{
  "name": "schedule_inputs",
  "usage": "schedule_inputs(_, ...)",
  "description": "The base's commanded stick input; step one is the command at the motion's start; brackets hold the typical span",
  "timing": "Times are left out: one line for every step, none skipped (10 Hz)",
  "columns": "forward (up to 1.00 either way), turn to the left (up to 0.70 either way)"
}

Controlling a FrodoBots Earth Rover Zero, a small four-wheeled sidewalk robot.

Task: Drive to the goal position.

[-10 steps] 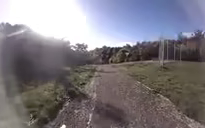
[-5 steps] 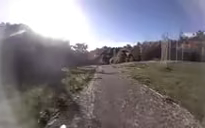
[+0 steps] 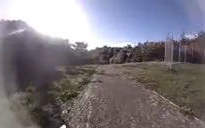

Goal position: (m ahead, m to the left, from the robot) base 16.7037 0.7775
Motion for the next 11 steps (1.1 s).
schedule_inputs(1.0,0.01)
schedule_inputs(1.0,0.01)
schedule_inputs(1.0,0.01)
schedule_inputs(1.0,0.01)
schedule_inputs(1.0,0.01)
schedule_inputs(1.0,0.01)
schedule_inputs(1.0,0.01)
schedule_inputs(1.0,0.01)
schedule_inputs(1.0,0.01)
schedule_inputs(1.0,0.01)
schedule_inputs(1.0,0.01)
